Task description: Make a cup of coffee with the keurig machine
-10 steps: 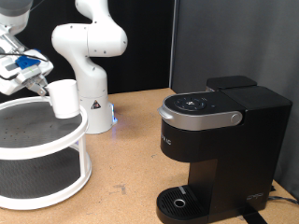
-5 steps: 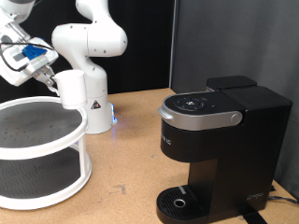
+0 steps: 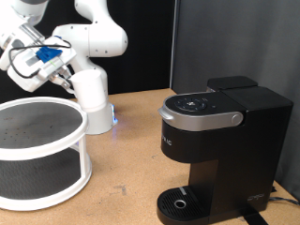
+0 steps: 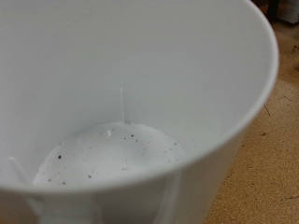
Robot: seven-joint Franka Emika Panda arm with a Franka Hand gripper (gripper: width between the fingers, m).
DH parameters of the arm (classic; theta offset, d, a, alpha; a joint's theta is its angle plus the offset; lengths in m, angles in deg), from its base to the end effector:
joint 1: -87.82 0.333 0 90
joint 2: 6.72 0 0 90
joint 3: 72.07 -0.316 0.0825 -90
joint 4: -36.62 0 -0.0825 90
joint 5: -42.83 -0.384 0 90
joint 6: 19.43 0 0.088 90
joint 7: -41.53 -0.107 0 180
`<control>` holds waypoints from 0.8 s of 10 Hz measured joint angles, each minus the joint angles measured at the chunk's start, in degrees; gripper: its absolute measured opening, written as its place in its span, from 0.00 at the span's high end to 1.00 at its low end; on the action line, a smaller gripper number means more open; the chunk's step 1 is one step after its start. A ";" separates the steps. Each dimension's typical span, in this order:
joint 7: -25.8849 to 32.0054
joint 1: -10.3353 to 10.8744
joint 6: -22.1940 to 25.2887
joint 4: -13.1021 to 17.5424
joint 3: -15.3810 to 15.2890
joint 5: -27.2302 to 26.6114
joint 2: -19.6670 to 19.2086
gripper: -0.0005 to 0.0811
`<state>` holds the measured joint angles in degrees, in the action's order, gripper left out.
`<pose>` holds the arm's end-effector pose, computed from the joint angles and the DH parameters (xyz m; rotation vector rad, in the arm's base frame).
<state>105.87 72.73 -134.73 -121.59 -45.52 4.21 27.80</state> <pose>0.2819 -0.1831 0.3789 -2.3596 -0.1444 -0.6230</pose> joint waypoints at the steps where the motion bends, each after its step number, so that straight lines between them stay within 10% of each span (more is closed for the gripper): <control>1: -1.61 1.24 -3.01 -0.09 -1.95 -1.86 -0.67 0.91; 8: -2.44 8.35 -16.22 0.05 -9.81 -10.14 -4.91 0.91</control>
<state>103.43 81.08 -150.95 -121.54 -55.33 -5.94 22.90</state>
